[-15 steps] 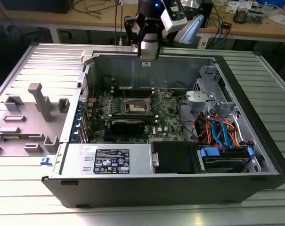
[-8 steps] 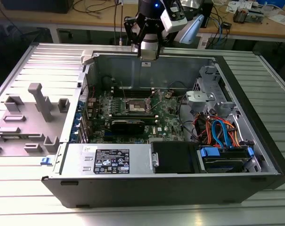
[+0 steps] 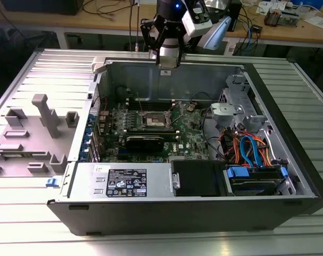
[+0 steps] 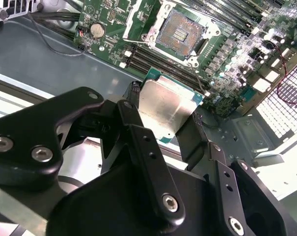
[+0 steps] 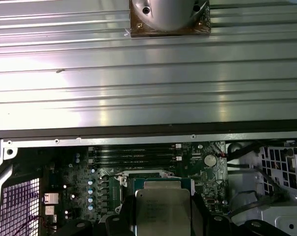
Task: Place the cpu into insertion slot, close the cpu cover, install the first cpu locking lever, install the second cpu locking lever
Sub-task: 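Place the cpu into insertion slot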
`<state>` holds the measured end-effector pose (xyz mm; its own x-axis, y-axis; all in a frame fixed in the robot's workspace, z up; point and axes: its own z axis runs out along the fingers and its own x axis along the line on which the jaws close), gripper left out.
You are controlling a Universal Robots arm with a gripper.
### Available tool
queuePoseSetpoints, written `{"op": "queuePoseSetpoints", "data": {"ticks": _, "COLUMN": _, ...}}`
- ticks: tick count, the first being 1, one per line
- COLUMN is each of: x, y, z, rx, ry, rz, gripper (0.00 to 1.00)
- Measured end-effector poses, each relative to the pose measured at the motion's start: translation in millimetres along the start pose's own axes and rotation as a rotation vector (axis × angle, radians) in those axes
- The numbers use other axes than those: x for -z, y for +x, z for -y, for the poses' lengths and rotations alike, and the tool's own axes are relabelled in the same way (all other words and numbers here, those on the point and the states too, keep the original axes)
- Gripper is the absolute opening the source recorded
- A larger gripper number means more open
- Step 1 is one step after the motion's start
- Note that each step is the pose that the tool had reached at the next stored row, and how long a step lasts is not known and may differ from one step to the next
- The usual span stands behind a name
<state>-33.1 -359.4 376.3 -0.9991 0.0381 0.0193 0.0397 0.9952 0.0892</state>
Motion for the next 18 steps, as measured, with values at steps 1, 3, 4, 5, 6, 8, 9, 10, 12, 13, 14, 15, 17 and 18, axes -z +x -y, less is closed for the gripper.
{"op": "queuePoseSetpoints", "data": {"ticks": 1, "x": 0.0, "y": 0.0, "z": 0.0, "rx": -0.005, "ry": 0.0, "rz": 0.0004, "gripper": 0.55}}
{"op": "queuePoseSetpoints", "data": {"ticks": 3, "x": -0.1, "y": 0.0, "z": 0.0, "rx": -0.007, "ry": -0.0002, "rz": 0.0006, "gripper": 0.55}}
{"op": "queuePoseSetpoints", "data": {"ticks": 4, "x": -0.1, "y": 0.0, "z": 0.0, "rx": -0.007, "ry": -0.0002, "rz": 0.0006, "gripper": 0.55}}
{"op": "queuePoseSetpoints", "data": {"ticks": 5, "x": -0.1, "y": 0.0, "z": 0.0, "rx": -0.007, "ry": -0.0002, "rz": 0.0006, "gripper": 0.55}}
{"op": "queuePoseSetpoints", "data": {"ticks": 6, "x": -0.1, "y": 0.0, "z": 0.0, "rx": -0.007, "ry": -0.0002, "rz": 0.0007, "gripper": 0.55}}
{"op": "queuePoseSetpoints", "data": {"ticks": 8, "x": -0.1, "y": 0.0, "z": 0.0, "rx": -0.007, "ry": -0.0002, "rz": 0.0006, "gripper": 0.55}}
{"op": "queuePoseSetpoints", "data": {"ticks": 9, "x": -0.1, "y": 0.0, "z": 0.0, "rx": -0.007, "ry": -0.0002, "rz": 0.0006, "gripper": 0.55}}
{"op": "queuePoseSetpoints", "data": {"ticks": 10, "x": -0.1, "y": 0.0, "z": 0.0, "rx": -0.007, "ry": -0.0002, "rz": 0.0006, "gripper": 0.55}}
{"op": "queuePoseSetpoints", "data": {"ticks": 12, "x": -0.1, "y": 0.0, "z": 0.0, "rx": -0.009, "ry": -0.0002, "rz": 0.0008, "gripper": 0.55}}
{"op": "queuePoseSetpoints", "data": {"ticks": 13, "x": -0.1, "y": 0.0, "z": 0.0, "rx": -0.011, "ry": -0.0003, "rz": 0.0009, "gripper": 0.55}}
{"op": "queuePoseSetpoints", "data": {"ticks": 14, "x": -0.1, "y": 0.0, "z": 0.0, "rx": -0.013, "ry": -0.0004, "rz": 0.0011, "gripper": 0.55}}
{"op": "queuePoseSetpoints", "data": {"ticks": 15, "x": -0.2, "y": 0.0, "z": 0.0, "rx": -0.016, "ry": -0.0005, "rz": 0.0015, "gripper": 0.55}}
{"op": "queuePoseSetpoints", "data": {"ticks": 17, "x": -0.2, "y": 0.0, "z": 0.1, "rx": -0.025, "ry": -0.0006, "rz": 0.0022, "gripper": 0.55}}
{"op": "queuePoseSetpoints", "data": {"ticks": 18, "x": -0.3, "y": 0.0, "z": 0.2, "rx": -0.031, "ry": -0.0008, "rz": 0.0028, "gripper": 0.55}}
